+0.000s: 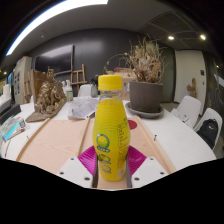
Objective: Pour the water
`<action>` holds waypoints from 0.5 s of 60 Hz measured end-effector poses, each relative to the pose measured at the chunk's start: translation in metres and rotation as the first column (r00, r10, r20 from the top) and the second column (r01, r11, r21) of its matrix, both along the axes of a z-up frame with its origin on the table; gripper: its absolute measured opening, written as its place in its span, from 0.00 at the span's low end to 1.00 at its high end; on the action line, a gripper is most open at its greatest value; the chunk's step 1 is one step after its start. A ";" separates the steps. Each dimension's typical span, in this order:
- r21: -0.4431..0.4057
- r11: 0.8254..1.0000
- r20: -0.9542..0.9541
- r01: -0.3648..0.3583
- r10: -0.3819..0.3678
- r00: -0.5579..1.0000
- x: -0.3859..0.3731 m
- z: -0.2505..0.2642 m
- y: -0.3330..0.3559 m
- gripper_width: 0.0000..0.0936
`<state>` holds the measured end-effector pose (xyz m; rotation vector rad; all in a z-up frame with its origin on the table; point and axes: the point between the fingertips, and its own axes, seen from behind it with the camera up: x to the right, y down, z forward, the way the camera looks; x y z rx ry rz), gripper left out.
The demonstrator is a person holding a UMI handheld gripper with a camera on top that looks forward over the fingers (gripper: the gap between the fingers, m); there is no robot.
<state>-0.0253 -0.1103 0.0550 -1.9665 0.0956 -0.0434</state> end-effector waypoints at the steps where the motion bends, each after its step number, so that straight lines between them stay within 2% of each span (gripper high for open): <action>1: 0.000 1.000 -0.001 0.003 -0.003 1.000 0.001 0.000 0.000 0.39; 7: -0.003 0.999 0.020 0.041 -0.041 0.999 0.009 0.008 0.001 0.29; 17: 0.018 0.997 0.100 0.079 -0.080 0.992 0.033 0.045 0.015 0.29; 30: 0.067 0.993 0.381 0.095 -0.113 0.917 0.104 0.115 0.076 0.29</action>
